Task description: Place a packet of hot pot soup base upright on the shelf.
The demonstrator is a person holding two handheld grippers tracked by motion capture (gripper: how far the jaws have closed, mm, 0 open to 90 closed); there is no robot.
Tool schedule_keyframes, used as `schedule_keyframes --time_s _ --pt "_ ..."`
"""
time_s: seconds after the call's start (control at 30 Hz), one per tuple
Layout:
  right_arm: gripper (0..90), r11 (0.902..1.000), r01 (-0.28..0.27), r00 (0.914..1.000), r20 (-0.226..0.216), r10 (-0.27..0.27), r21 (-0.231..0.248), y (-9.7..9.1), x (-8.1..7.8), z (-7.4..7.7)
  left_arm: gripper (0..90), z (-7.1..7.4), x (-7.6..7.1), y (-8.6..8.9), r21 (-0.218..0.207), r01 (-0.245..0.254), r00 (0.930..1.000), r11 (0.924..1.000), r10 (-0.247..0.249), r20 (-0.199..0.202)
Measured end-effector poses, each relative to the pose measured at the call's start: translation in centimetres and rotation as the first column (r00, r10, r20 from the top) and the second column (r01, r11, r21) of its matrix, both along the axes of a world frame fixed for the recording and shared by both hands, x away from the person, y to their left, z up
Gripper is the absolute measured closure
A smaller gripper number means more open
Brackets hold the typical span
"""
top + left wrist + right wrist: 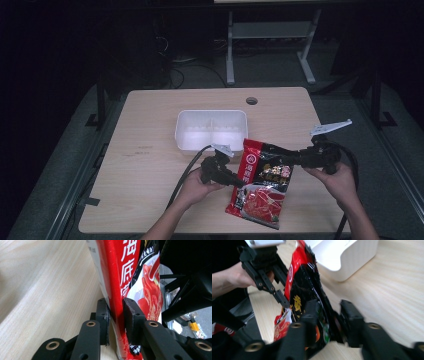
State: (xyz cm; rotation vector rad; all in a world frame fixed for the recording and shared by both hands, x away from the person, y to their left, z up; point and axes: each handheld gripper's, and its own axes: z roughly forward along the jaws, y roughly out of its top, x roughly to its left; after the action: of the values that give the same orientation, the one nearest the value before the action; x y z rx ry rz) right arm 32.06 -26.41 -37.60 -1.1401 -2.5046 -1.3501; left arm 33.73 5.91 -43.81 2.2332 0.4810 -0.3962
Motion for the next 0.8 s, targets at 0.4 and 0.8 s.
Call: schedule_keyframes --time_s 0.4,0.8 --pt "59.5 0.9932 -0.112 0.9863 -0.118 0.115 0.033 1.3 1.5 -1.7 75.6 0.3 -0.2 -0.2 0.011 0.011 0.9997 0.9999 -0.012 0.022" --pt "71.2 0.9922 -0.100 0.9865 -0.122 0.109 0.074 0.9 0.5 -1.0 50.7 2.0 -2.5 2.4 0.067 -0.013 0.9903 0.9977 0.003 0.139"
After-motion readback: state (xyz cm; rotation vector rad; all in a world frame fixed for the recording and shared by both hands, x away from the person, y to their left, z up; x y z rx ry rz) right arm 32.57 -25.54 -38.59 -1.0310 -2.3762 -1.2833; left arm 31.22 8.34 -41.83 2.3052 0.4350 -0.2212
